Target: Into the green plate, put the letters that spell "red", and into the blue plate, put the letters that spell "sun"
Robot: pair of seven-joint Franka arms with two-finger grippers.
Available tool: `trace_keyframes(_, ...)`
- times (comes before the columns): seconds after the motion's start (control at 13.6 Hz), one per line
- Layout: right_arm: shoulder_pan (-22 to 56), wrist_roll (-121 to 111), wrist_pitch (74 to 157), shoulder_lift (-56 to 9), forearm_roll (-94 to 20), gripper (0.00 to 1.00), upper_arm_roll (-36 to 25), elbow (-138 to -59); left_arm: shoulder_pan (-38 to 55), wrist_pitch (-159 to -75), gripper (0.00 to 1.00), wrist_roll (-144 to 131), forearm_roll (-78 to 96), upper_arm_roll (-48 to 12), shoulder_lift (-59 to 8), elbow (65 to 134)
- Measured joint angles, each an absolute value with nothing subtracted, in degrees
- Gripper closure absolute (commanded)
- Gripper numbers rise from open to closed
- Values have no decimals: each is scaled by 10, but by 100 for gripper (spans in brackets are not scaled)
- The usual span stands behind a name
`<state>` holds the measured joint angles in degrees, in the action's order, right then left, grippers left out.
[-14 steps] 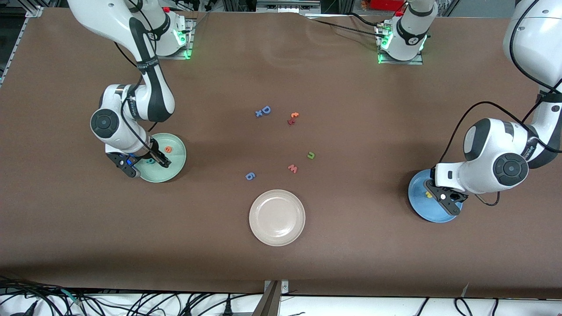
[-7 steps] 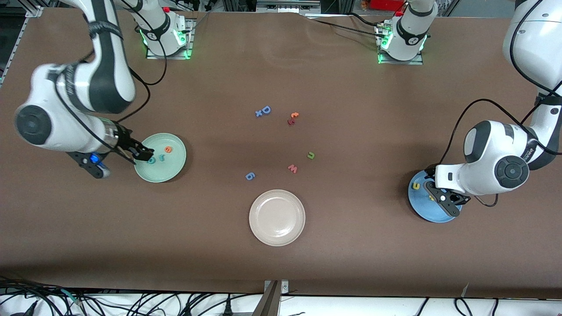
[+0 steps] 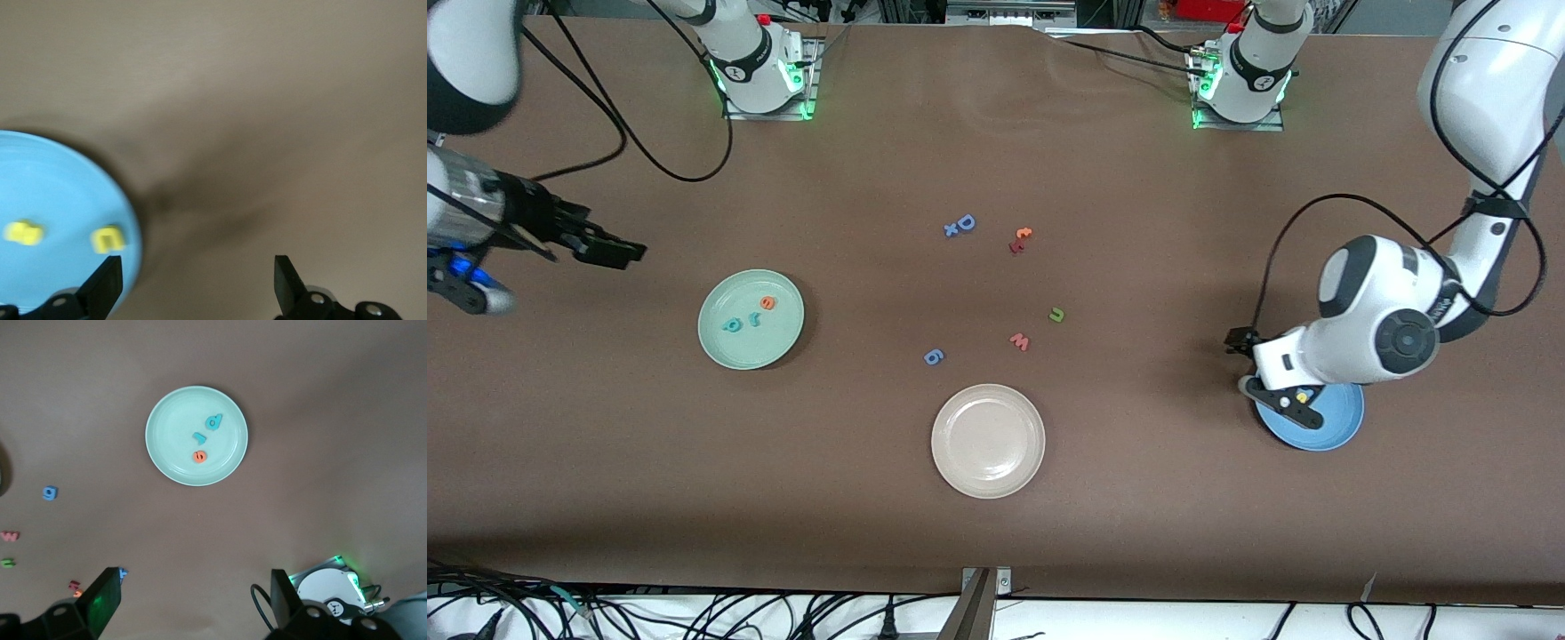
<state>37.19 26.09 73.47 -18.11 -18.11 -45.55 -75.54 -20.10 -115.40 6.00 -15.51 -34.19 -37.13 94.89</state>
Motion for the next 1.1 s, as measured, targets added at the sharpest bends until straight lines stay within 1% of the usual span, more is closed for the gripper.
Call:
trace_keyframes(0.15, 371, 258, 735, -164, -181, 1, -458, -750, -182, -1154, 0, -4, -155, -355, -371, 956)
trace_keyframes(0.37, 372, 217, 736, -161, -181, 0, -458, -729, -126, -1164, 0, -58, -158, -357, -371, 958)
trace_keyframes(0.51, 367, 200, 743, -160, -179, 0, -454, -725, -85, -1190, 0, -94, -162, -357, -371, 959)
trace_keyframes(0.59, 355, 192, 752, -157, -171, 0, -438, -724, -68, -1208, 0, -107, -163, -356, -371, 960)
trace_keyframes(0.66, 326, 187, 761, -150, -150, 0, -396, -723, -52, -1227, 0, -116, -169, -355, -372, 962)
trace_keyframes(0.88, 194, 184, 787, -122, -51, 0, -201, -723, -15, -1261, 0, -164, -237, -352, -383, 966)
trace_keyframes(0.96, 158, 184, 796, -114, -34, 0, -152, -728, -4, -1263, 0, -185, -268, -352, -391, 966)
trace_keyframes(1.1, 97, 177, 835, -92, -23, 0, -81, -762, 14, -1277, 0, -215, -301, -352, -413, 966)
